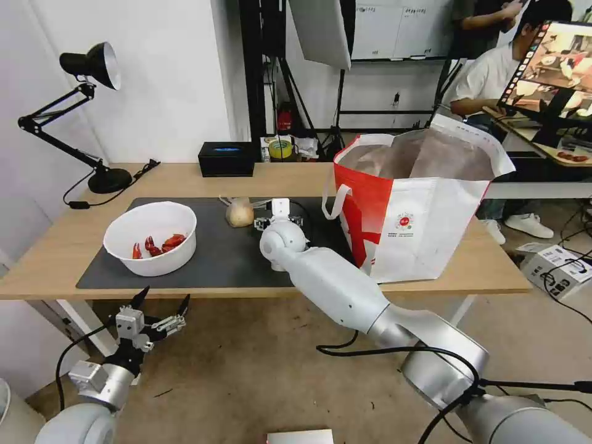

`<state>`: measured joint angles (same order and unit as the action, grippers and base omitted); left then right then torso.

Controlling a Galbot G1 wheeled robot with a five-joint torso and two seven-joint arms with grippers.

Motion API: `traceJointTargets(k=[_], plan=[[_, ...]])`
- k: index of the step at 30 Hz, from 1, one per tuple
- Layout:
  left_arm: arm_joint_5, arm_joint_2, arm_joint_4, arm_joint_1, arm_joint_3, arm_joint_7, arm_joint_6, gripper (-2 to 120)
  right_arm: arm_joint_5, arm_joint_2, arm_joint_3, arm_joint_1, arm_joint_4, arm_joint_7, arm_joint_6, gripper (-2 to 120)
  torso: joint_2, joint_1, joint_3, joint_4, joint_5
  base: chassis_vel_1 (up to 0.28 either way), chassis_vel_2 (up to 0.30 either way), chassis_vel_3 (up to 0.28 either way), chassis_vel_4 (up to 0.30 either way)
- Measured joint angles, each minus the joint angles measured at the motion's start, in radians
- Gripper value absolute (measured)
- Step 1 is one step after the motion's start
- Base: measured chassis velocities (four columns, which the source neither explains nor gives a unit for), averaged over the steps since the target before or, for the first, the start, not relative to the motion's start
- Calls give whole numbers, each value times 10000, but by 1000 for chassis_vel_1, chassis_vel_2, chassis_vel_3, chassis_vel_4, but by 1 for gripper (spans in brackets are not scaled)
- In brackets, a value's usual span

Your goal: Pick up the trash from the table and place it into the takeout bag.

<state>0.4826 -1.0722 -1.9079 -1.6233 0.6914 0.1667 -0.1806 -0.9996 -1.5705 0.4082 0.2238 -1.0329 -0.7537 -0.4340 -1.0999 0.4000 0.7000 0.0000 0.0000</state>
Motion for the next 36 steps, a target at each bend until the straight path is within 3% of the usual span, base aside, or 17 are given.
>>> traceJointTargets(k=[19, 26, 29, 36], plan=[[2, 26, -3, -3, -70, 0, 0, 100, 15, 8, 2, -101, 251, 139, -256, 96, 0, 0, 0, 0, 0, 0, 0, 0, 0], [2, 32, 7, 20, -131, -3, -6, 100, 6, 9, 35, -65, 190, 134, -276, 76, -1, 0, -1, -1, 0, 0, 0, 0, 0], [-12, 10, 54, 79, -216, -6, -13, 100, 19, 13, 41, -22, 169, 125, -277, 60, -3, -1, -2, -4, 0, 0, 0, 0, 0], [-55, -17, 126, 169, -331, -14, -28, 100, 30, 18, 25, 80, 94, 108, -275, 37, -3, -2, -3, -8, -1, 0, 0, 0, 0]])
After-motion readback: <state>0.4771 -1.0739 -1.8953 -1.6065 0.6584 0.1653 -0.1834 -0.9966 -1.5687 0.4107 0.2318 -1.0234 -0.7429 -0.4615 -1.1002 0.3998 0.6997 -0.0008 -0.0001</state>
